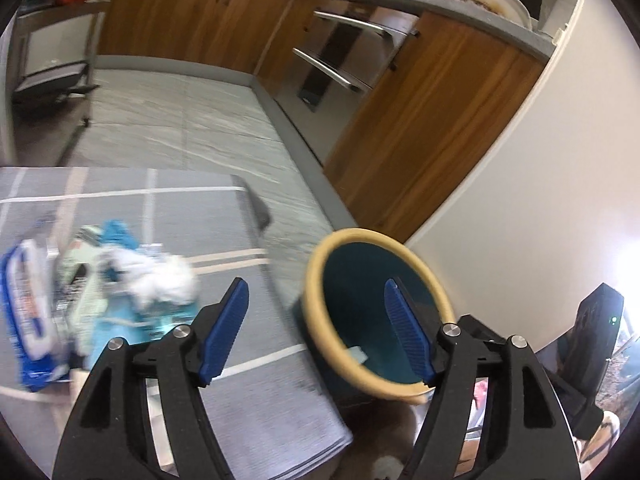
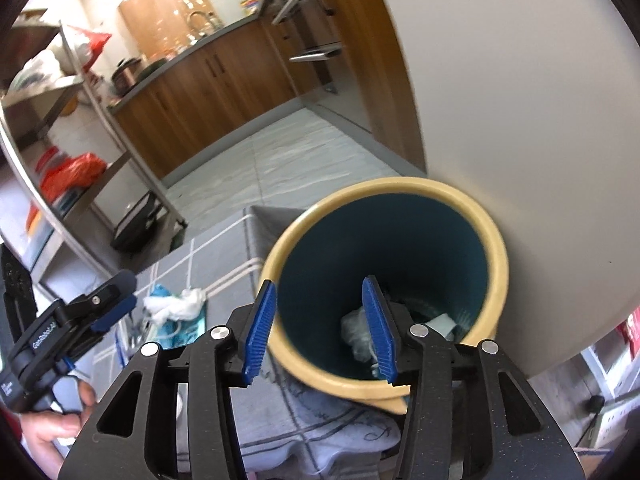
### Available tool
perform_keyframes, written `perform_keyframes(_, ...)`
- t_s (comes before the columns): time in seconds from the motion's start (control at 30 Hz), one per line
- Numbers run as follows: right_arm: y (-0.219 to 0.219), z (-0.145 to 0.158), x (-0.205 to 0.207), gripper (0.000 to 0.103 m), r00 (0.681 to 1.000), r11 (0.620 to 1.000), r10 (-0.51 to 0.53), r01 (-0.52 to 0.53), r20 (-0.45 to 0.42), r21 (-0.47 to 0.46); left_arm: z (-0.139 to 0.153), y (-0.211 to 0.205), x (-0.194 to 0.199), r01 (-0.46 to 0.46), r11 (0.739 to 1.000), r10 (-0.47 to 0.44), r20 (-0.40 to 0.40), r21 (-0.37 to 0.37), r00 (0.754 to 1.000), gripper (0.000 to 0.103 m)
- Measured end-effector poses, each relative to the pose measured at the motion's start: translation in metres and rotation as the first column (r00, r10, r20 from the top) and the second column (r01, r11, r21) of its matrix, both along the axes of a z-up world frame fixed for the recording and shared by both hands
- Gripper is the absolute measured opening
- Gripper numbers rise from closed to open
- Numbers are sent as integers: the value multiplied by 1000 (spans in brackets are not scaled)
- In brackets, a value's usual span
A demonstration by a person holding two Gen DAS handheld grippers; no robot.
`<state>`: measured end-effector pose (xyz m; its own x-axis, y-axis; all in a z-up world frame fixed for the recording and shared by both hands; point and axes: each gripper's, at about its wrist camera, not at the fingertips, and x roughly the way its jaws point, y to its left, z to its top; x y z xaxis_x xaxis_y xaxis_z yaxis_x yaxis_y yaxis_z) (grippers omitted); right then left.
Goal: Collect trash
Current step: 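Grasp the blue wet-wipe pack with the left gripper and lift it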
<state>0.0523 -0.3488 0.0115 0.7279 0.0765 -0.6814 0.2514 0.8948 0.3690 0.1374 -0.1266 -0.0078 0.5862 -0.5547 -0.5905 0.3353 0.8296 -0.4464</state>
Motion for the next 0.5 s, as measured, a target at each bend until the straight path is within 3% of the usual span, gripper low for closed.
perform_keyframes(0.27,30,0,3,50,996,996,86,-86,-9,-22,4,74,-19,-113,991,111,27,72,993,72)
perform_keyframes(0.5,60,-3,5,52,986,985,165,-166,-29,-41,-8,147,-31,-221,965,221,16,141,975,74)
